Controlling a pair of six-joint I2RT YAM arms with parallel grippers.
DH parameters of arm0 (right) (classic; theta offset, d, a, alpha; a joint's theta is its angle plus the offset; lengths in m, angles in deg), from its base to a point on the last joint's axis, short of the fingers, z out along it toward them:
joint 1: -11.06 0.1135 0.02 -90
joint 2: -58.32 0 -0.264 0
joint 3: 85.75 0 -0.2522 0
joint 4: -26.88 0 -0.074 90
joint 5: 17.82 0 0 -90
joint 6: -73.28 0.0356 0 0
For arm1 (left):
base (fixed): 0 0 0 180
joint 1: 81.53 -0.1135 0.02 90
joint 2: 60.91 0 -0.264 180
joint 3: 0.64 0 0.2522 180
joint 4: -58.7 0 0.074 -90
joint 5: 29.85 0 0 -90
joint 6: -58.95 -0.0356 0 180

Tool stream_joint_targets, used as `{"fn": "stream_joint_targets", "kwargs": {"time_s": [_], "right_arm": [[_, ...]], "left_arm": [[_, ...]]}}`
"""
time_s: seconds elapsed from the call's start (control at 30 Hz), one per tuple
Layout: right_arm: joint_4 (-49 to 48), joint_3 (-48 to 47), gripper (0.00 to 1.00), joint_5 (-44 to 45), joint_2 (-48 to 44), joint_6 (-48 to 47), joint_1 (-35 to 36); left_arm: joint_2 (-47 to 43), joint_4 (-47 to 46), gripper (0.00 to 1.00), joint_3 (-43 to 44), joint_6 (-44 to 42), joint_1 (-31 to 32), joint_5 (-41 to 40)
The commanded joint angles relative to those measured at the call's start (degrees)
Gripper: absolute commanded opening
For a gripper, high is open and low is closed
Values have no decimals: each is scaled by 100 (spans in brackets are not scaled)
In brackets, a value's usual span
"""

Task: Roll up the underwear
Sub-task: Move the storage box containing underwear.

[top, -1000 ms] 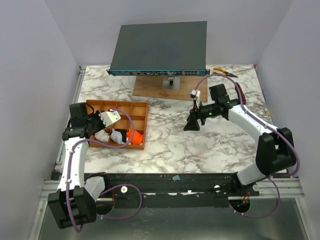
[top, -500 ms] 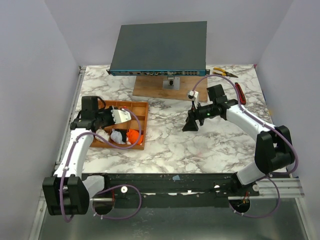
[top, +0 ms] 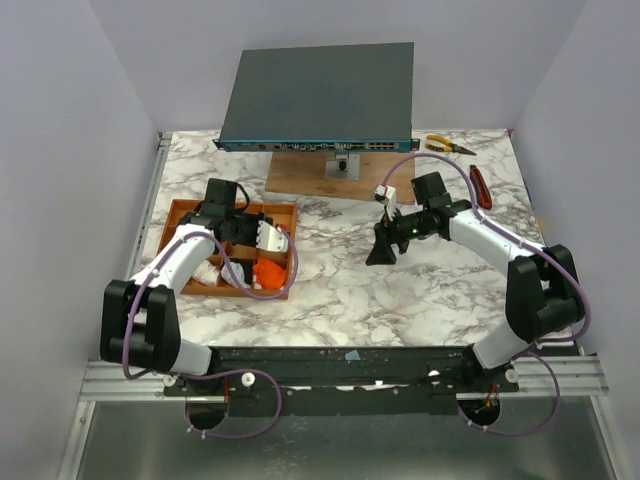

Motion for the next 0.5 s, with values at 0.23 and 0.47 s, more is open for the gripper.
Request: {"fn": "stream_joint_targets", "kwargs": {"time_s": [0.23, 0.47], "right_arm": [[-68, 66, 76, 289, 187, -103, 37], [-42, 73, 76, 280, 196, -131, 37]], "left_arm": [[444, 534, 0, 179, -1914, 237, 331], [839, 850, 0, 258, -2181, 274, 272]]}}
